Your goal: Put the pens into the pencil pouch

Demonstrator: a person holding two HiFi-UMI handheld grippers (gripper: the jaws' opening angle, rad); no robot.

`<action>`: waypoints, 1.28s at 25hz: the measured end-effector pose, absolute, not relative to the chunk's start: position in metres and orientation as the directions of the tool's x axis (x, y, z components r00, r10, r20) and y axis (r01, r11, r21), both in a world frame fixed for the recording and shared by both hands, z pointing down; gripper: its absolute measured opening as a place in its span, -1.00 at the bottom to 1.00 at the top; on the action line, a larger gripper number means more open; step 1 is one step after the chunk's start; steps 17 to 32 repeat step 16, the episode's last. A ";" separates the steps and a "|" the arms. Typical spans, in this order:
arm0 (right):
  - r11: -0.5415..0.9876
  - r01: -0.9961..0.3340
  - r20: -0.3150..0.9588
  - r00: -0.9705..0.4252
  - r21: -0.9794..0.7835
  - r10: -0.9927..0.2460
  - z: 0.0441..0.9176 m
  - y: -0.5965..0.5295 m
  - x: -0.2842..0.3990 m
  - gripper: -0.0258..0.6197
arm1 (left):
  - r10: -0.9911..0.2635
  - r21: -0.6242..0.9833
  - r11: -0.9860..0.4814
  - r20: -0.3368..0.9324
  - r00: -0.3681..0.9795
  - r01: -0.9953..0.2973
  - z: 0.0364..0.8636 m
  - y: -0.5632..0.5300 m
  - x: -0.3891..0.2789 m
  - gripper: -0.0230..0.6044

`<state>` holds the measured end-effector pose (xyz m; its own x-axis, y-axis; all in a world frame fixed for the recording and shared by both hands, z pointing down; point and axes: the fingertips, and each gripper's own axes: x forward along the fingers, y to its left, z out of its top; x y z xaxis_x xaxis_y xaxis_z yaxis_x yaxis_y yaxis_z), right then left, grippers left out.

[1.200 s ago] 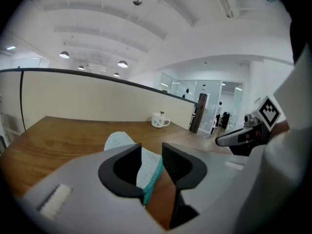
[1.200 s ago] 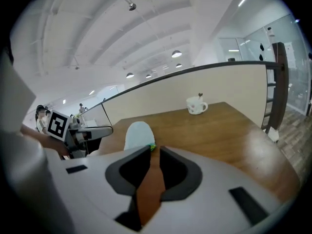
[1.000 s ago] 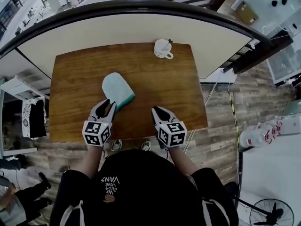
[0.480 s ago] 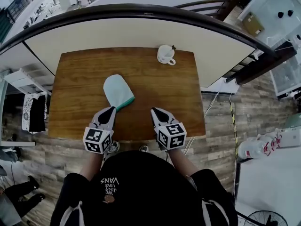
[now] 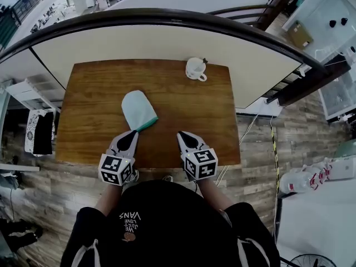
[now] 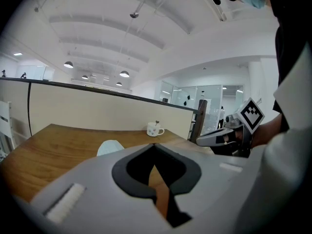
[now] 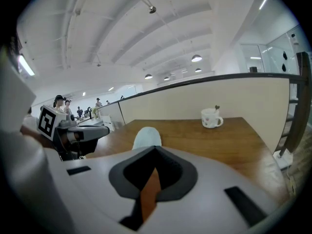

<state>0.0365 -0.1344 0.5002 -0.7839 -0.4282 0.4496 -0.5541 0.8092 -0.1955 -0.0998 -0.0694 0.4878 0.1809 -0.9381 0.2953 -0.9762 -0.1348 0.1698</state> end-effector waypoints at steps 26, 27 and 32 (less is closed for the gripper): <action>0.811 -0.553 0.474 -0.776 -0.193 -0.416 0.512 -0.134 0.041 -0.88 | -0.932 0.191 -0.152 0.300 0.205 -0.970 0.494 -0.073 -0.093 -0.89; 0.811 -0.553 0.474 -0.776 -0.193 -0.416 0.512 -0.134 0.041 -0.88 | -0.932 0.191 -0.152 0.300 0.205 -0.970 0.494 -0.073 -0.093 -0.89; 0.811 -0.553 0.474 -0.776 -0.193 -0.416 0.512 -0.134 0.041 -0.88 | -0.932 0.191 -0.152 0.300 0.205 -0.970 0.494 -0.073 -0.093 -0.89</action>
